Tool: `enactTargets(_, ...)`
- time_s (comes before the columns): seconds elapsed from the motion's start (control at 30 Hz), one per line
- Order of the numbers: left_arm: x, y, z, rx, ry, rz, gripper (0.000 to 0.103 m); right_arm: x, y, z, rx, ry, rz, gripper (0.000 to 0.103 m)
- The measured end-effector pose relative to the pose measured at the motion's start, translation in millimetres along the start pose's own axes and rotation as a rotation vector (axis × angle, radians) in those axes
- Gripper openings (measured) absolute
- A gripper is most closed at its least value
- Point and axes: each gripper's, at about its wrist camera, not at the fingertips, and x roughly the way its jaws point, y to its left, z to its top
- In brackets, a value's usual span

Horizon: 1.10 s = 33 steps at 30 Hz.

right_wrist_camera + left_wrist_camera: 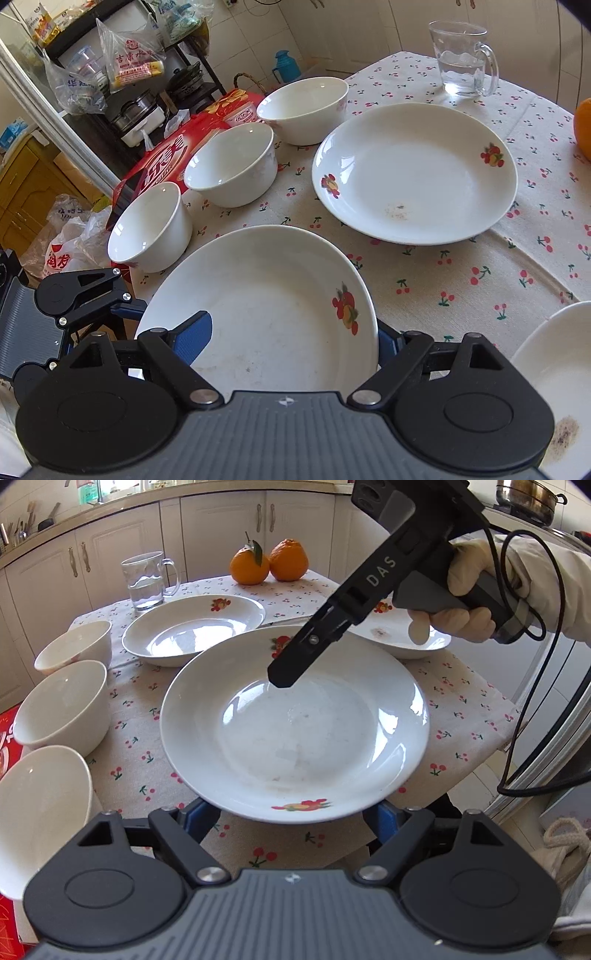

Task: Organize plates and bowls
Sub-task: 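Lift the large plate with the right tool and carry it toward the stained plate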

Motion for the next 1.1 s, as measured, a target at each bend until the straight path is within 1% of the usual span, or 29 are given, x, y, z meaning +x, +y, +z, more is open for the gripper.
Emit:
enactTargets(0.13,4,-5,12,0.031,-0.006,-0.025,0.083,-16,-6,-6,0.022,-0.031,-0.022,0.091)
enactTargets(0.43,19,-17,43,0.104,-0.019,-0.093,0.083,-54,-25,-20,0.07,-0.091,-0.101,0.091)
enactTargets(0.8,51,-35,78,0.163,-0.013,-0.184,0.083,-90,-59,-40,0.145,-0.138,-0.187,0.091)
enactTargets(1.1,81,-51,103,0.201,-0.012,-0.222,0.083,-114,-91,-59,0.206,-0.198,-0.233,0.092)
